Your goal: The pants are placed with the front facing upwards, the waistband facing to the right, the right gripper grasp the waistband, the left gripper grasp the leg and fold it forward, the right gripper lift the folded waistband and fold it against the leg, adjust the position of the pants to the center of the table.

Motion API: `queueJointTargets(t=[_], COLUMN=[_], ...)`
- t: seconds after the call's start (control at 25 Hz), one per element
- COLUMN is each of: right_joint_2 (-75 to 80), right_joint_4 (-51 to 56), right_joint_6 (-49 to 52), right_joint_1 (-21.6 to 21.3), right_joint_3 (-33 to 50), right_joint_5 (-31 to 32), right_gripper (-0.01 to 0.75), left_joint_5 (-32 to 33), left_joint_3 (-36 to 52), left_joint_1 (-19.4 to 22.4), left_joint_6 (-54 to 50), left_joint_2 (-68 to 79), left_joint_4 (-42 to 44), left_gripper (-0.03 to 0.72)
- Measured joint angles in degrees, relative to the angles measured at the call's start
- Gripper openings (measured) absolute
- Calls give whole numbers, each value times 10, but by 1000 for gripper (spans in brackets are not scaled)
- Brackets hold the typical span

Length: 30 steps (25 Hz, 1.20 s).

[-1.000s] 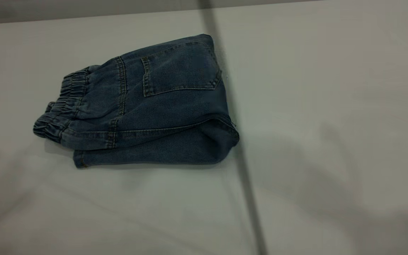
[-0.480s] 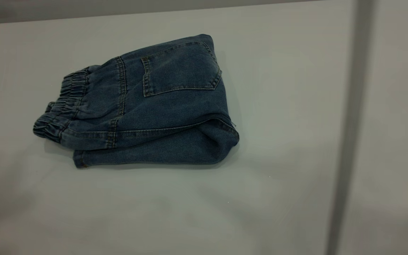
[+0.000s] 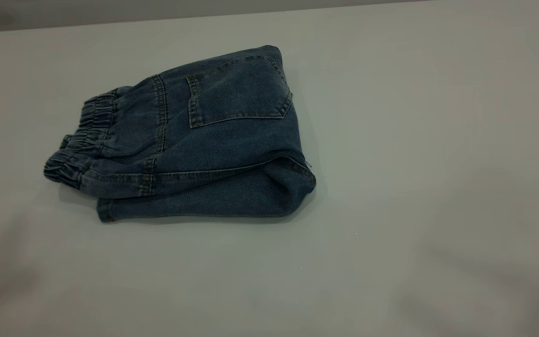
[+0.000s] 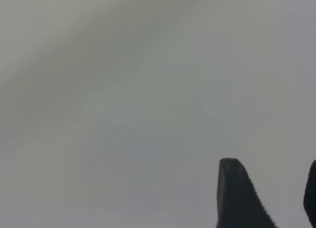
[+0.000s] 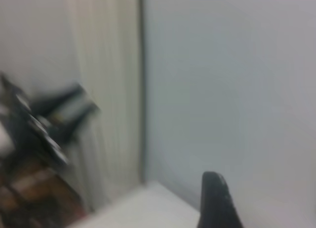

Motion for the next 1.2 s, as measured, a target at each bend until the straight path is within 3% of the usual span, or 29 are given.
queueJointTargets(t=[0.36, 0.64, 0.92, 1.2], right_joint_2=[-122, -222, -373, -542], right_joint_4=[-68, -109, -119, -121], right_joint_6=[-2, 2, 2, 22], right_joint_1=[0, 0, 0, 0], right_joint_3=[356, 586, 753, 889], right_joint_5=[0, -1, -37, -54], right_gripper=[355, 355, 355, 355], left_joint_5=[18, 91, 211, 409], left_joint_3=[0, 5, 65, 96], left_joint_1=[0, 0, 0, 0], left_joint_6=[-40, -123, -229, -154], left_joint_2=[-5, -59, -171, -306], left_joint_4=[0, -1, -11, -157], left_gripper=[314, 314, 314, 314])
